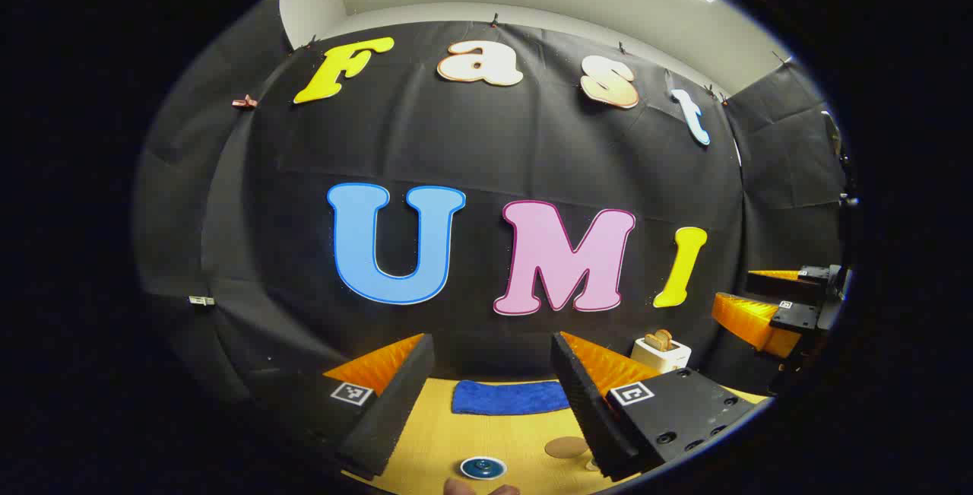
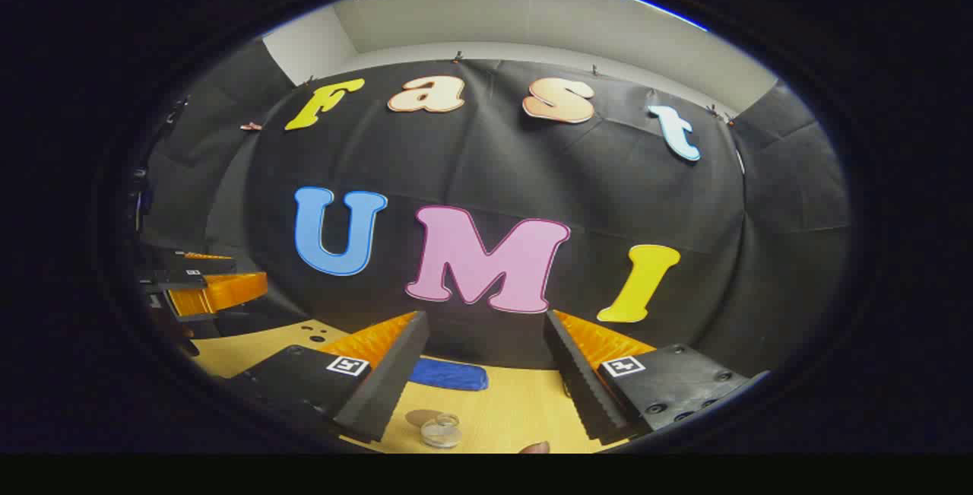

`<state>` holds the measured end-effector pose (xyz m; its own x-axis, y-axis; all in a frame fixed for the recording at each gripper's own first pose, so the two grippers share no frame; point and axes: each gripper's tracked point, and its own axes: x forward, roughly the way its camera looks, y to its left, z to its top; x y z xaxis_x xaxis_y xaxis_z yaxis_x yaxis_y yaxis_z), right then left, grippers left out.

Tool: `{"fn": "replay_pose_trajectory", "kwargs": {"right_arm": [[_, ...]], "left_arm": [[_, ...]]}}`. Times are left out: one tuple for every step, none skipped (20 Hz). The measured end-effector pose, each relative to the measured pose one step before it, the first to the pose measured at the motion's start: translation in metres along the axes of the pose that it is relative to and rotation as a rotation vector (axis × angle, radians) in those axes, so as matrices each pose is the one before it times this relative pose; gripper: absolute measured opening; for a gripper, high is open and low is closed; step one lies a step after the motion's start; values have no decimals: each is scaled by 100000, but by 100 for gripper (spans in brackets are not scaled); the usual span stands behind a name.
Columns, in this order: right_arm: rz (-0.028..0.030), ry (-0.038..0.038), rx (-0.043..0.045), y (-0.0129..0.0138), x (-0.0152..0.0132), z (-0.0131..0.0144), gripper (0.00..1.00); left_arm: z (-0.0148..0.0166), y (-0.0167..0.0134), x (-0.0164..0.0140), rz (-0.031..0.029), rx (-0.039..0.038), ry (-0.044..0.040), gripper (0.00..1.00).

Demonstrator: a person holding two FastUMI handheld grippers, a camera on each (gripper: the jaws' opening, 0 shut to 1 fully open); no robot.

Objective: Open the teacup lid with one hand, grasp the water bottle and pour water into the teacup with the other hand; after pouring, place the water bottle on the coaster and then close the teacup lid.

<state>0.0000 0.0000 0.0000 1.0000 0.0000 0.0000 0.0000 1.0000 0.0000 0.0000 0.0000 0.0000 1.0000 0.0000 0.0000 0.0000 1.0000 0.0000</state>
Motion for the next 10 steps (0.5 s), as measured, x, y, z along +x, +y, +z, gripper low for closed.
{"fn": "replay_pose_trajectory", "kwargs": {"right_arm": [[264,-174,245,1,-25,41,95],[10,-162,-174,-45,-71,38,95],[100,76,-440,31,36,21,96],[-152,-146,-234,-51,110,77,95],[-138,-308,136,-176,49,-15,95],[119,-179,180,-51,36,-66,95],[88,-140,-141,5,8,94,95],[156,-132,-287,-28,17,52,95],[290,108,-162,-17,54,-69,96],[372,271,-50,49,135,-119,96]], "left_arm": [[-110,-38,-104,-190,-36,-161,97],[35,-38,30,-436,-180,118,97],[-179,-256,37,-492,96,317,97],[112,53,49,-134,6,151,97],[-58,36,1,77,-224,-16,97],[57,-12,26,330,-243,-172,97],[-115,69,-91,246,-86,-100,97],[8,34,-120,-35,10,128,97],[-112,-164,28,-143,115,134,97],[105,-92,39,-81,145,51,97]]}}
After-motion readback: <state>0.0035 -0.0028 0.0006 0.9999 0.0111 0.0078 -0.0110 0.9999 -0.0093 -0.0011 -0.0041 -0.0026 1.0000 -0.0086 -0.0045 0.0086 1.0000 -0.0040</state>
